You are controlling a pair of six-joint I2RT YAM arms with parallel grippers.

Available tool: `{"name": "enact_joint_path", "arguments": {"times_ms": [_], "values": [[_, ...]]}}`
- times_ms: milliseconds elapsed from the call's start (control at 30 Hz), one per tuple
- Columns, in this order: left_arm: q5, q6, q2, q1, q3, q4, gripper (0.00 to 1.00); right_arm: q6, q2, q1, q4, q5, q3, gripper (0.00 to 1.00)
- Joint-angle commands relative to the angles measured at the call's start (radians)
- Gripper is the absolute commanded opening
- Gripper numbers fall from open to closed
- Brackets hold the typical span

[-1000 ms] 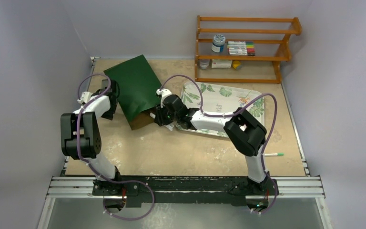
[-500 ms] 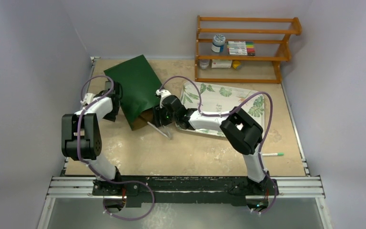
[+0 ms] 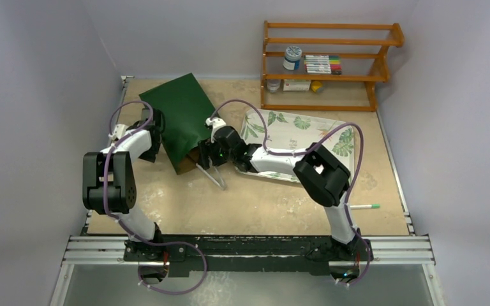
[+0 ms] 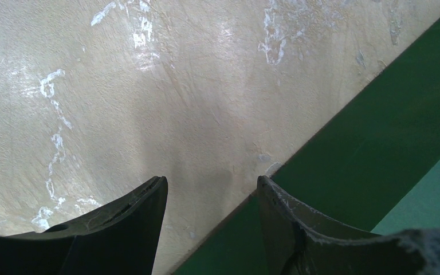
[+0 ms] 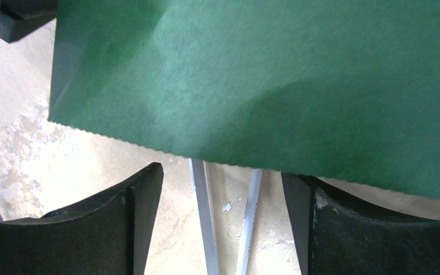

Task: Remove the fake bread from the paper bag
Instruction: Pick up the clamp from the paper bag.

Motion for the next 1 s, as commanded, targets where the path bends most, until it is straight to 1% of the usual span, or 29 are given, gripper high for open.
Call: {"name": "enact_joint_path", "arguments": {"times_ms": [0,300,433,533,567,733,833,900,967], "values": [[-0.024,0.017,-0.024,-0.009,0.026,0.000,0.59,-0.041,-0.007,0.043,0.019,0.064,-0.014,0.80],[-0.024,0.025,-0.026,-0.009,-0.002,0.009,0.59,-0.057,0.049,0.095,0.018,0.152,-0.009,0.79],[-0.019,0.032,-0.023,-0.010,-0.013,0.020,0.59,-0.027,0.081,0.099,0.006,0.198,-0.004,0.77],[-0.015,0.040,-0.017,-0.010,-0.019,0.026,0.59,-0.007,0.105,0.099,0.005,0.214,0.005,0.75],[-0.014,0.041,-0.016,-0.009,-0.021,0.027,0.59,0.000,0.111,0.099,0.005,0.222,0.008,0.72],[-0.017,0.047,-0.014,-0.010,-0.032,0.031,0.59,0.021,0.129,0.100,-0.001,0.258,0.026,0.49],[-0.017,0.048,-0.014,-0.010,-0.036,0.032,0.59,0.052,0.133,0.099,-0.021,0.262,0.029,0.46],[-0.015,0.046,-0.014,-0.009,-0.035,0.034,0.59,0.066,0.124,0.100,-0.014,0.236,0.014,0.40],[-0.015,0.047,-0.015,-0.010,-0.033,0.033,0.59,0.081,0.112,0.100,-0.005,0.201,0.000,0.37]]}}
